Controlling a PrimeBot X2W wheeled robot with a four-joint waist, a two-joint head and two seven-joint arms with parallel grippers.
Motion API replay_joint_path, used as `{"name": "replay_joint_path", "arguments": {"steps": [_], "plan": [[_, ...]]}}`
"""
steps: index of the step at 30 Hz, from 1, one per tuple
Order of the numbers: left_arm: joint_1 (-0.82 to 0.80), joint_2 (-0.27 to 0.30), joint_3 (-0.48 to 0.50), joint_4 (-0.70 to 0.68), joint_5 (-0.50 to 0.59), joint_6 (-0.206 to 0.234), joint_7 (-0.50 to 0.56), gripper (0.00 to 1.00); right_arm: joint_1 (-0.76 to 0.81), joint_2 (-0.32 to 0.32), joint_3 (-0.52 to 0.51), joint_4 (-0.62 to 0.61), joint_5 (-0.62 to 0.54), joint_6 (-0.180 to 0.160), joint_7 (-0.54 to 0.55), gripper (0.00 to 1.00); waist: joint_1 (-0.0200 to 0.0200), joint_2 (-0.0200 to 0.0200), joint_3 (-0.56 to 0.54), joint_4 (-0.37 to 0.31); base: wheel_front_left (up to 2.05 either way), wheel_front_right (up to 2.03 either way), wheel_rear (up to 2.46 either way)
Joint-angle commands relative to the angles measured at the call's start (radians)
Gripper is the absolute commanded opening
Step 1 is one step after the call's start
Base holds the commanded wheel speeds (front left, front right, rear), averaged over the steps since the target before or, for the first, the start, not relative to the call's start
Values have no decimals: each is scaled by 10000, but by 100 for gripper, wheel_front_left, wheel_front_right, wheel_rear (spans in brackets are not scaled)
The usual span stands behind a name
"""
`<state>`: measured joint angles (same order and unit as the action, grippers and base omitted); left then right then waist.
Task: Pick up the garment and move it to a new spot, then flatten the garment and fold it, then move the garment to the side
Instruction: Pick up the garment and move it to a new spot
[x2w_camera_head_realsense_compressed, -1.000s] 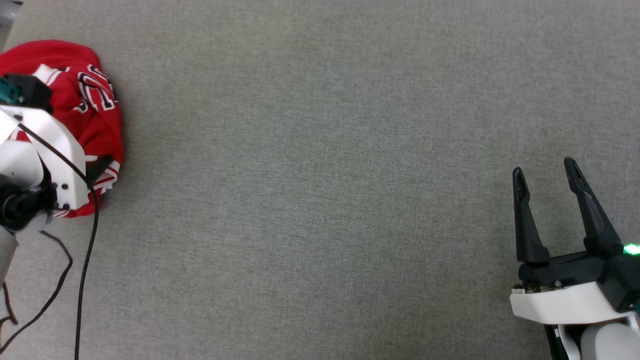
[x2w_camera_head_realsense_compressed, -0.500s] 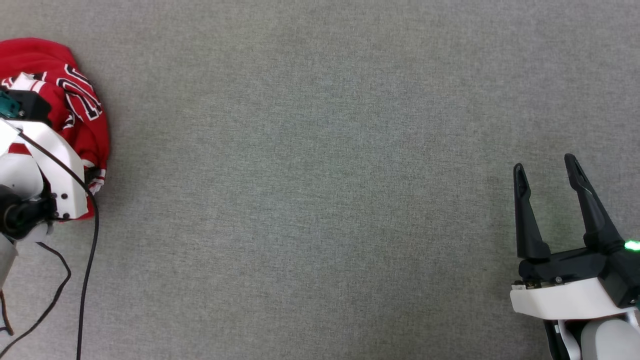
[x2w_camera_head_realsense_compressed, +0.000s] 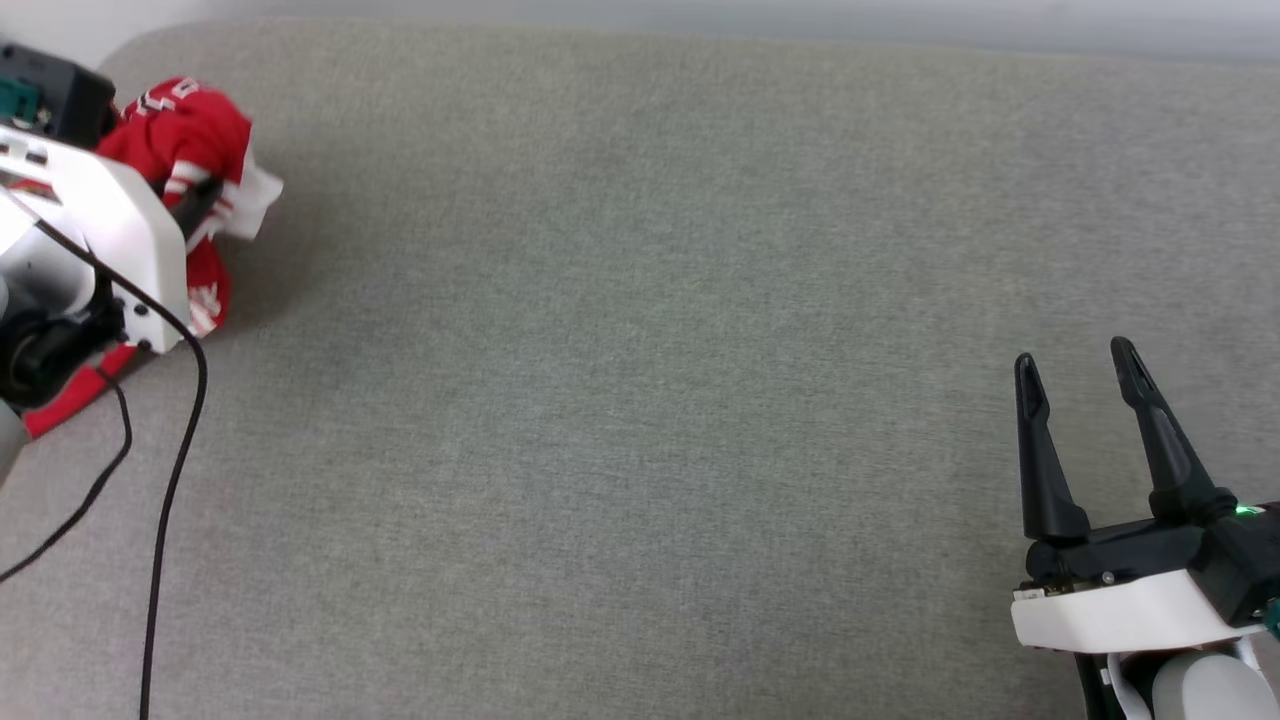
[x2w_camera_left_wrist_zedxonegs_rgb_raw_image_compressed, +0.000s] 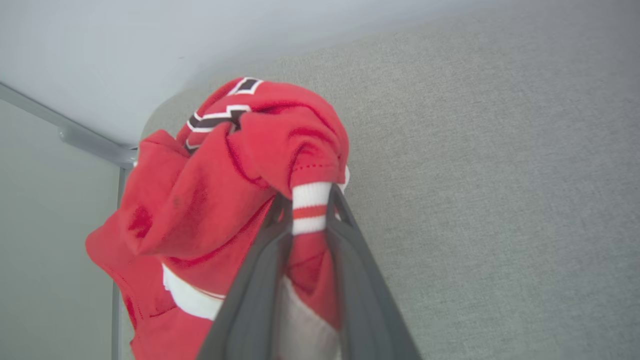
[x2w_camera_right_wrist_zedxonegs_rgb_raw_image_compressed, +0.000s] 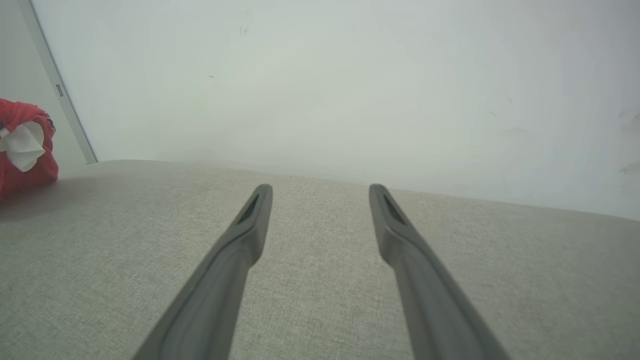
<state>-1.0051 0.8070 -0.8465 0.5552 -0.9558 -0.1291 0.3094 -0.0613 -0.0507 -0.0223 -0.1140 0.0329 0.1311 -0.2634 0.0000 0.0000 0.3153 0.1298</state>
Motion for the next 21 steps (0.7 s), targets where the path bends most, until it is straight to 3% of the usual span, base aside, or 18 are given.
{"name": "replay_joint_path", "arguments": {"steps": [1, 12, 21], "plan": [[-298, 61, -75, -216, 101, -11, -248, 0, 98, 9, 21, 36, 152, -7, -21, 100, 0, 0, -276, -179, 0, 0, 0], [-1264, -92, -693, -2036, 771, -10, -902, 0, 333, 11, -73, 59, 719, -7, -21, 100, 0, 0, -670, -1483, 0, 0, 0], [-1816, -942, -1413, -3304, 1247, -10, -637, 0, 264, 11, -144, 24, 1100, -7, -21, 100, 0, 0, -410, -2715, 0, 0, 0]]}}
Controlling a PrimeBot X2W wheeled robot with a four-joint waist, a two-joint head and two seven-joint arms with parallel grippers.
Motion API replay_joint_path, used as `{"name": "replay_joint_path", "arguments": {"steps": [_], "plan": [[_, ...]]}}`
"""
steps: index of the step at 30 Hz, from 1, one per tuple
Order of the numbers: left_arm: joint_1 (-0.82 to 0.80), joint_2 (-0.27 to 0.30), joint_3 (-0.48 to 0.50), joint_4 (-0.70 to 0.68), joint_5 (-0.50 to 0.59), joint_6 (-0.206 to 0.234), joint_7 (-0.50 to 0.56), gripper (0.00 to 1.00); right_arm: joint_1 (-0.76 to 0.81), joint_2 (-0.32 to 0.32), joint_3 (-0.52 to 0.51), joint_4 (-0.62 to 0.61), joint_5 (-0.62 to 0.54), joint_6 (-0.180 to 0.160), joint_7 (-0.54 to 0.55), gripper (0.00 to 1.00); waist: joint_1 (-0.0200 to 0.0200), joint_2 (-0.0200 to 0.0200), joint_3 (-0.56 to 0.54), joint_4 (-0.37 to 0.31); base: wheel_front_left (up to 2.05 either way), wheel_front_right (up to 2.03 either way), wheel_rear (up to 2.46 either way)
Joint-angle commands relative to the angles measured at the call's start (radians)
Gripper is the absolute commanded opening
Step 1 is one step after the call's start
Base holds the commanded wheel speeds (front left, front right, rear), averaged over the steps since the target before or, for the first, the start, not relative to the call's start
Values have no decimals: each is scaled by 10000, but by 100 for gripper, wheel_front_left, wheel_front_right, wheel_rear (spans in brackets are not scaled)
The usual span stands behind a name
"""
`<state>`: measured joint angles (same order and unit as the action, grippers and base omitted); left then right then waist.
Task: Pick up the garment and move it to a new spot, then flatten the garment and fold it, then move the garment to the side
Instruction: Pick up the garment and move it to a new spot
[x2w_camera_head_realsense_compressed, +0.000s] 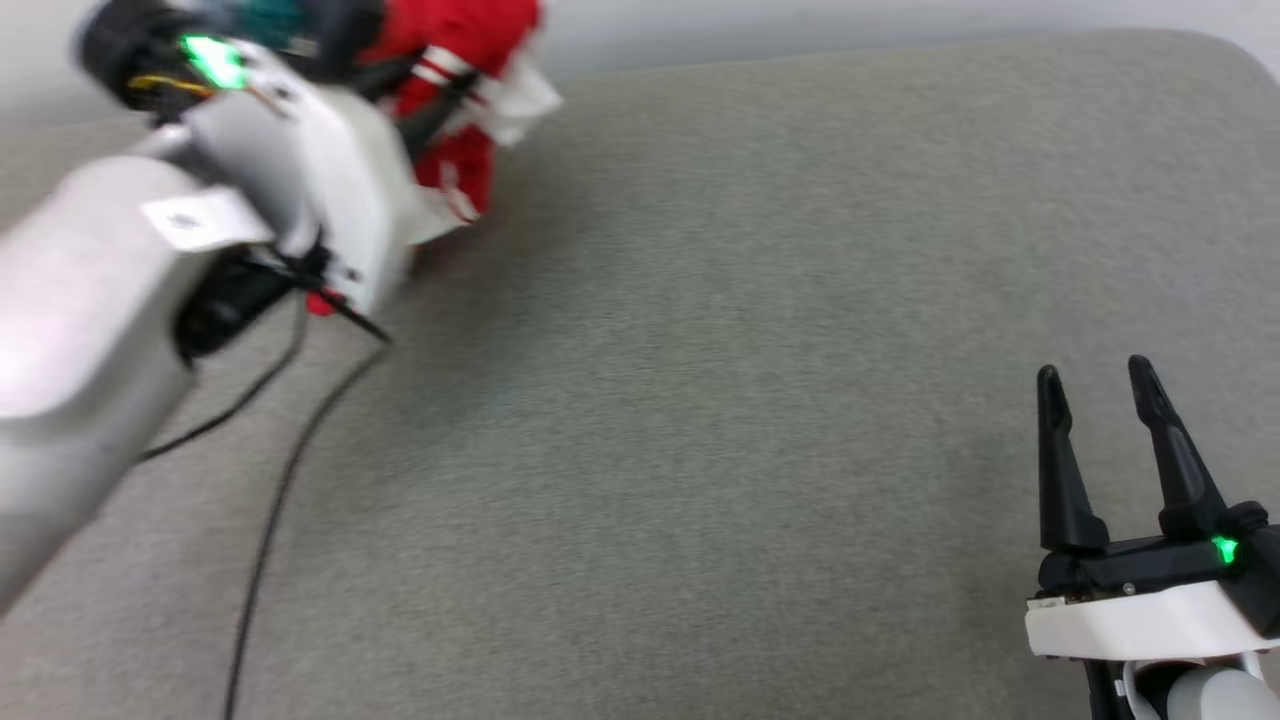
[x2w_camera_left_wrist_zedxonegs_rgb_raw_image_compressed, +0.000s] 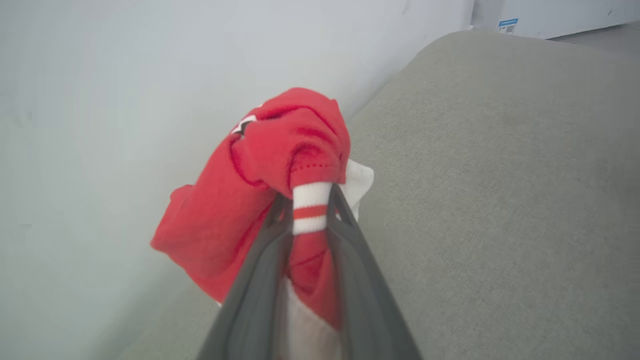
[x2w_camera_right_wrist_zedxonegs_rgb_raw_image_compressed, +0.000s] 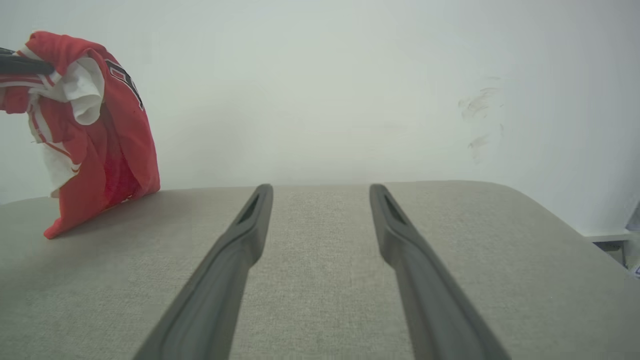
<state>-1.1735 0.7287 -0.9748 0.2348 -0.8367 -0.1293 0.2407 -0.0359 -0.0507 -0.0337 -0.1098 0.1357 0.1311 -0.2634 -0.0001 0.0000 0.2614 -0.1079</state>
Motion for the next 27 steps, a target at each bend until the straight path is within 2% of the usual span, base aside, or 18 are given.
{"name": "replay_joint_path", "arguments": {"steps": [1, 9, 15, 22, 27], "plan": [[-146, -313, -235, -190, 27, -8, 70, 0, -16, 11, -21, -10, 110, -7, -21, 100, 1, 0, 175, -471, 0, 0, 0], [157, -1612, -1679, -305, 64, -8, 69, 0, -152, 12, 17, -41, 424, -7, -21, 100, 1, 0, 541, -1241, 0, 0, 0], [731, -2302, -2714, 105, -72, -8, 36, 0, -201, 11, -23, -59, 569, -7, -21, 100, 1, 0, 808, -1451, 0, 0, 0], [2127, -2948, -3057, 589, 289, -9, 716, 0, -305, 11, 45, -1, 621, -7, -21, 100, 1, 0, 977, -1431, 0, 0, 0], [3057, -3023, -3103, 684, 697, -11, 1344, 0, -430, 11, 63, 21, 499, -7, -21, 100, 1, 0, 1043, -1338, 0, 0, 0]]}}
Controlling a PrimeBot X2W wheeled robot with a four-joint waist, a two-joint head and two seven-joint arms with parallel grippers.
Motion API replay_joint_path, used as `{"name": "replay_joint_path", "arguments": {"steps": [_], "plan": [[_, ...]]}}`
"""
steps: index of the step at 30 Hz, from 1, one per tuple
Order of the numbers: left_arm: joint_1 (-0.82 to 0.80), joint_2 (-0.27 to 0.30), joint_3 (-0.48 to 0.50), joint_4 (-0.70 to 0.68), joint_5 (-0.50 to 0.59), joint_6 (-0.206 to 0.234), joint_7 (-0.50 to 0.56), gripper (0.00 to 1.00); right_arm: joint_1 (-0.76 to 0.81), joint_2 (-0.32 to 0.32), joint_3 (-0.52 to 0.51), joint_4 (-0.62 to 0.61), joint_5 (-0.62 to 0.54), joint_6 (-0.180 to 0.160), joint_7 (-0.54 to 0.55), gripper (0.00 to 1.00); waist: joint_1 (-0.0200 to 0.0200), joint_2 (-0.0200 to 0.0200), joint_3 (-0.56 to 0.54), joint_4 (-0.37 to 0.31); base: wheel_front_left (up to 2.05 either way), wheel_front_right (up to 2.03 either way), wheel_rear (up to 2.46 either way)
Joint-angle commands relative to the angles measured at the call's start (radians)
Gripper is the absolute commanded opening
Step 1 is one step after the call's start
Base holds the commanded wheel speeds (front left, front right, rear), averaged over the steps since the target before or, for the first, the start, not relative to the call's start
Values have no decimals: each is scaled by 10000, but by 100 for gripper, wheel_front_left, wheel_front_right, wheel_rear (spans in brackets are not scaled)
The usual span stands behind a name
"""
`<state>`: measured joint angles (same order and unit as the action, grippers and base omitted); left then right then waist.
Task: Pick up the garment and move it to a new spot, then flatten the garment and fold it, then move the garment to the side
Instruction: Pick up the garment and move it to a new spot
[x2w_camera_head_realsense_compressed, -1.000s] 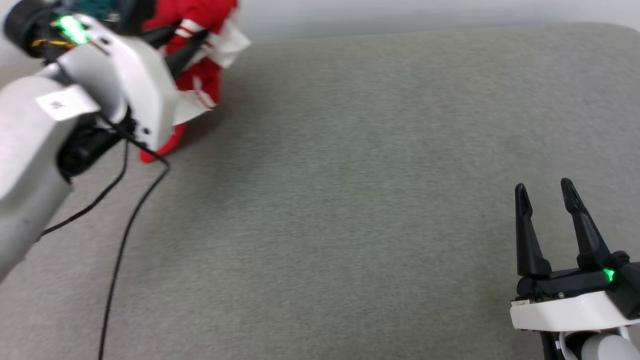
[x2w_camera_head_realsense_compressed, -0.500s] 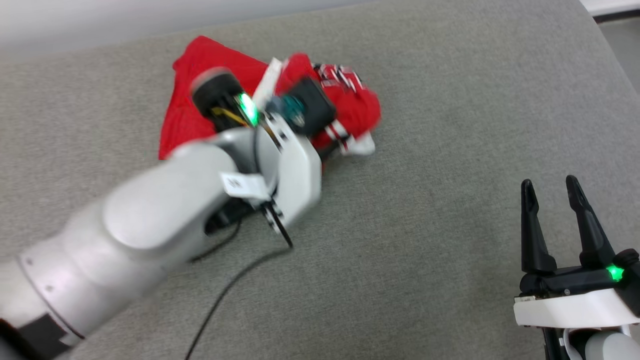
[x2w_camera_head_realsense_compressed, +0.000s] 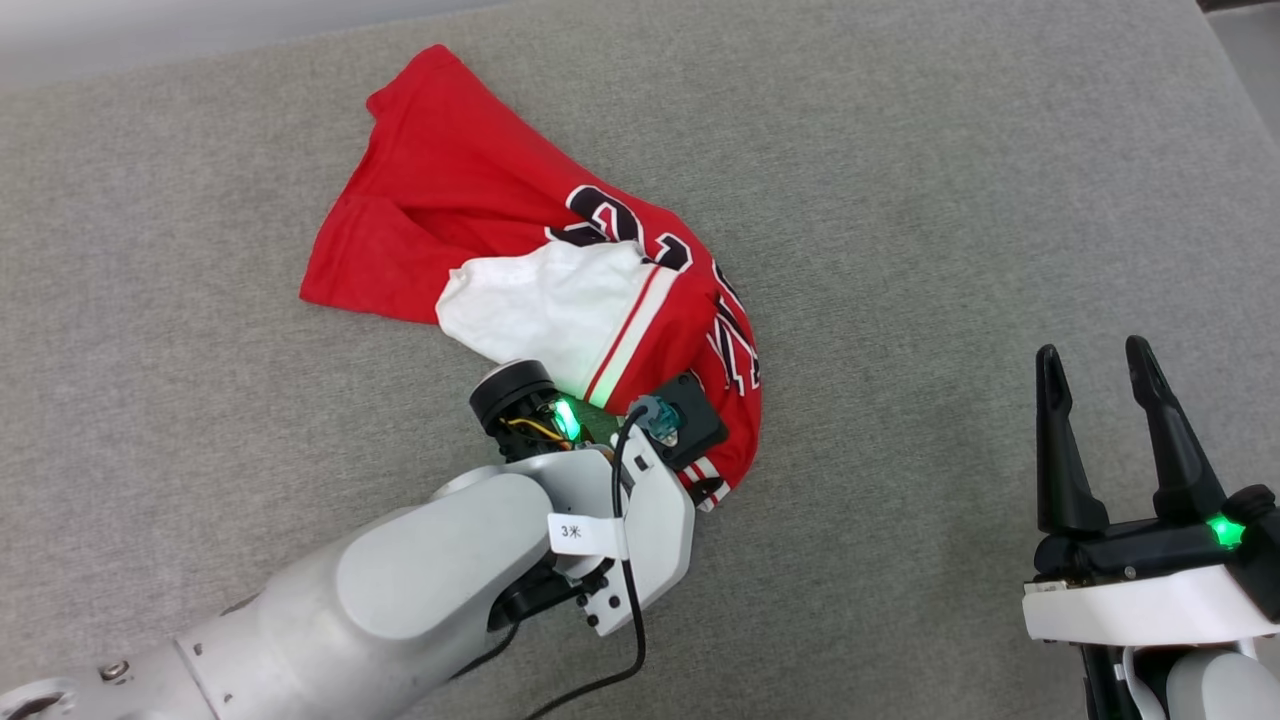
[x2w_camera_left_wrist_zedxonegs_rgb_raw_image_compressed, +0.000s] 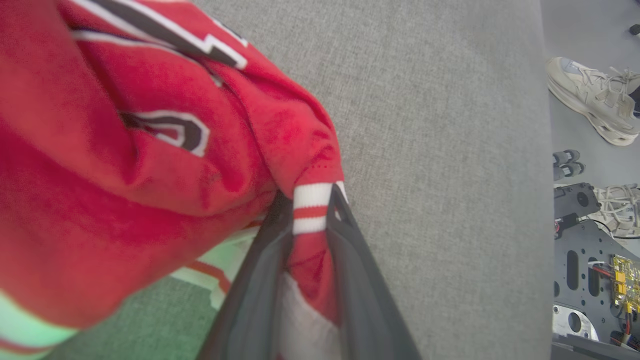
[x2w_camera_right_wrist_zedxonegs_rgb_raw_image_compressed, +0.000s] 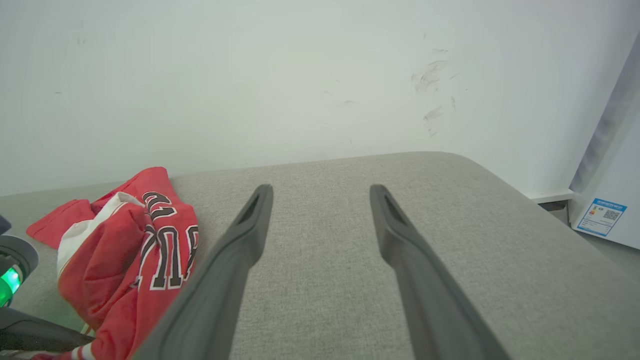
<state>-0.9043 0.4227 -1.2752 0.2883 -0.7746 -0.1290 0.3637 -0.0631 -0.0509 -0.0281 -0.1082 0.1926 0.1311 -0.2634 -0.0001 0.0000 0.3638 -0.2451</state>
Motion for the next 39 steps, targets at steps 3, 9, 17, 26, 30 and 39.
{"name": "replay_joint_path", "arguments": {"steps": [3, 9, 17, 26, 30, 39], "plan": [[373, -41, -108, 326, 137, -15, -284, 19, -123, 13, -44, 25, -143, -7, -21, 100, 1, 0, -31, 161, 0, 0, 0], [-56, -392, 66, 769, 31, -12, -2084, 100, 88, 13, -82, 130, -304, -7, -21, 100, 1, 0, -431, 399, 0, 0, 0], [565, -467, 1413, 816, 93, 1100, -5319, 100, 670, 13, -297, 359, -527, -7, -21, 100, 1, 0, -1743, 1148, 0, 0, 0], [1785, 59, 3236, 277, 401, 2991, -6289, 100, 1074, 11, -521, 493, -502, -7, -21, 100, 1, 0, -2575, 1810, 0, 0, 0], [2940, 244, 4835, -663, 1149, 3799, -6293, 100, 1181, 15, -603, 510, -518, -7, -21, 100, 1, 0, -2768, 2020, 0, 0, 0], [5972, -84, 8318, -2156, 2968, 4410, -6291, 100, 1427, 13, -660, 491, -587, -7, -21, 100, 1, 0, -3103, 2238, 0, 0, 0]]}}
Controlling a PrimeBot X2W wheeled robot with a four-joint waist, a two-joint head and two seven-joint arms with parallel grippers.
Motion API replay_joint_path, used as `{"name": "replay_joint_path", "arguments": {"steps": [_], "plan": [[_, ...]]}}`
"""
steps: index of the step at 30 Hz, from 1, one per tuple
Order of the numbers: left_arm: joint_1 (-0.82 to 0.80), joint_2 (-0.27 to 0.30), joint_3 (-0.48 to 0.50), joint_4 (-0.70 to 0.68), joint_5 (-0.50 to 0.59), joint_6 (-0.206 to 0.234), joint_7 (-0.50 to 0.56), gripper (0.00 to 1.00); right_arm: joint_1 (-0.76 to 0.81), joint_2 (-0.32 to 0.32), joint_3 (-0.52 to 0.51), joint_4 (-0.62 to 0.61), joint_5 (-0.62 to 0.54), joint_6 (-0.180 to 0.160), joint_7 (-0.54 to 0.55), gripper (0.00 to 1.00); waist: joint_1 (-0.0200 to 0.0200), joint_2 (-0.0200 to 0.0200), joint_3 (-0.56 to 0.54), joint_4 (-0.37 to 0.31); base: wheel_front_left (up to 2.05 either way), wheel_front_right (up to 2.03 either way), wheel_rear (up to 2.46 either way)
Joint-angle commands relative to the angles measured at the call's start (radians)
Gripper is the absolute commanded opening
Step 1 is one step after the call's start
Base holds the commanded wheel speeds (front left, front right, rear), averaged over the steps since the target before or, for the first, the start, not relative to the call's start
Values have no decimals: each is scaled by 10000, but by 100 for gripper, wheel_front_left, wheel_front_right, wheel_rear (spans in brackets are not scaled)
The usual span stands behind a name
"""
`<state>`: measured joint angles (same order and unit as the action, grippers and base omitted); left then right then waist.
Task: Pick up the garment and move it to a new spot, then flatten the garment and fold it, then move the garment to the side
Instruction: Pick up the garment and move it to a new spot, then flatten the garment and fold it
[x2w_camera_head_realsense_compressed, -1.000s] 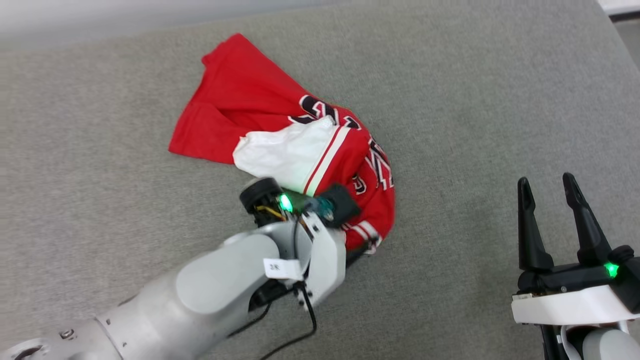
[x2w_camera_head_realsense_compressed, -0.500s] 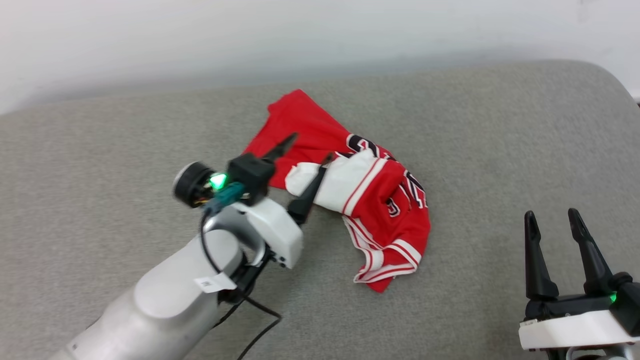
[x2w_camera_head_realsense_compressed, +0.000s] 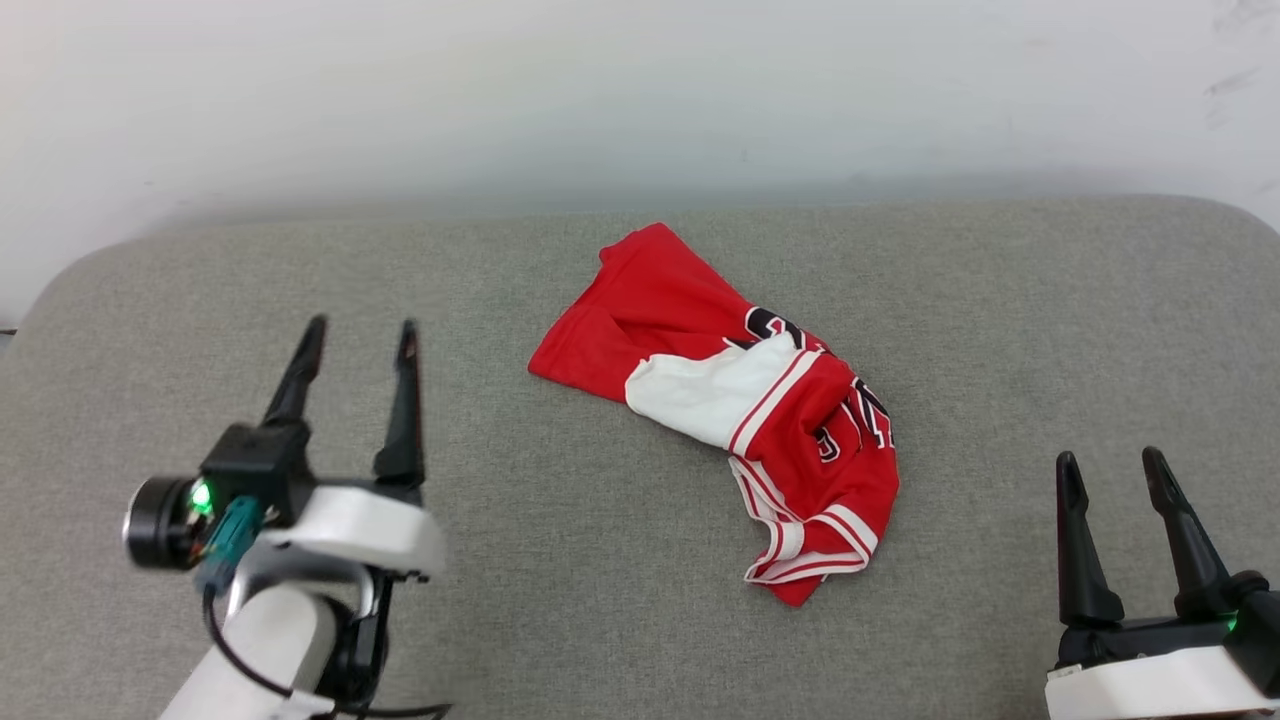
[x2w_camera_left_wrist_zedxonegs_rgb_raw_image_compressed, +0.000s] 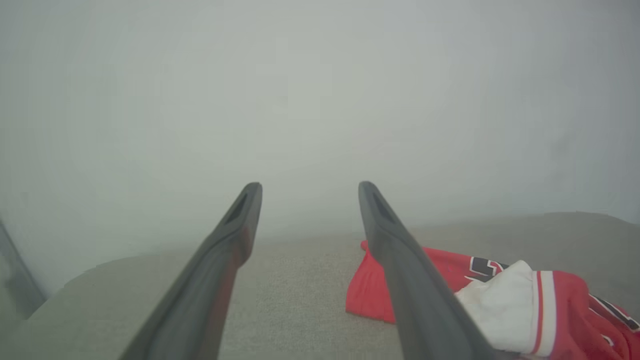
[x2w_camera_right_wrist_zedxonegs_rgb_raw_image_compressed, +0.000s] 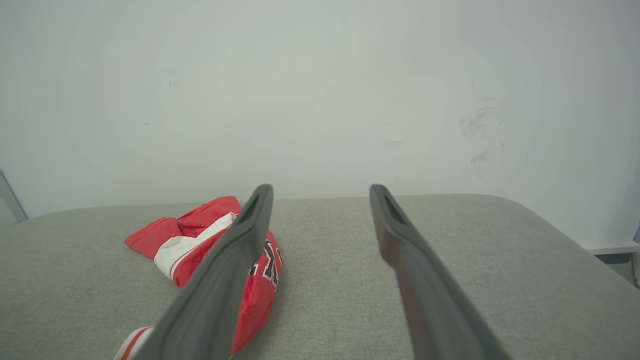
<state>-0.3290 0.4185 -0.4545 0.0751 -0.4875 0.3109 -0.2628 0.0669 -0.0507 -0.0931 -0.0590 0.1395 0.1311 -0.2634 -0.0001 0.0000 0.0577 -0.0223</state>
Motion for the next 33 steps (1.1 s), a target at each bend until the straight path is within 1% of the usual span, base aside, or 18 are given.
{"name": "replay_joint_path", "arguments": {"steps": [1, 7, 13, 23, 29, 33], "plan": [[521, -145, 443, -122, 294, -43, -27, 100, 153, 10, 3, -4, -64, -7, -21, 100, 1, 0, -66, 11, 0, 0, 0], [2049, -851, 1988, -344, 1201, -551, -28, 100, 261, 10, 0, 76, -99, -7, -21, 100, 1, 0, -209, -24, 0, 0, 0], [3152, -1585, 2964, -288, 1982, -1085, -29, 100, 422, 10, -20, 202, -5, -7, -21, 100, 1, 0, -383, -76, 0, 0, 0], [3719, -2593, 4039, 83, 2935, -2227, -29, 100, 741, 10, 123, 566, 146, -7, -21, 100, 1, 0, -468, -75, 0, 0, 0], [3813, -2984, 4508, 265, 3341, -2669, -29, 100, 784, 10, 151, 731, 208, -7, -20, 100, 1, 0, -473, -87, 0, 0, 0], [3813, -3177, 4771, 357, 3540, -2866, -29, 100, 799, 10, 157, 786, 233, -7, -20, 100, 1, 0, -461, -81, 0, 0, 0]]}}
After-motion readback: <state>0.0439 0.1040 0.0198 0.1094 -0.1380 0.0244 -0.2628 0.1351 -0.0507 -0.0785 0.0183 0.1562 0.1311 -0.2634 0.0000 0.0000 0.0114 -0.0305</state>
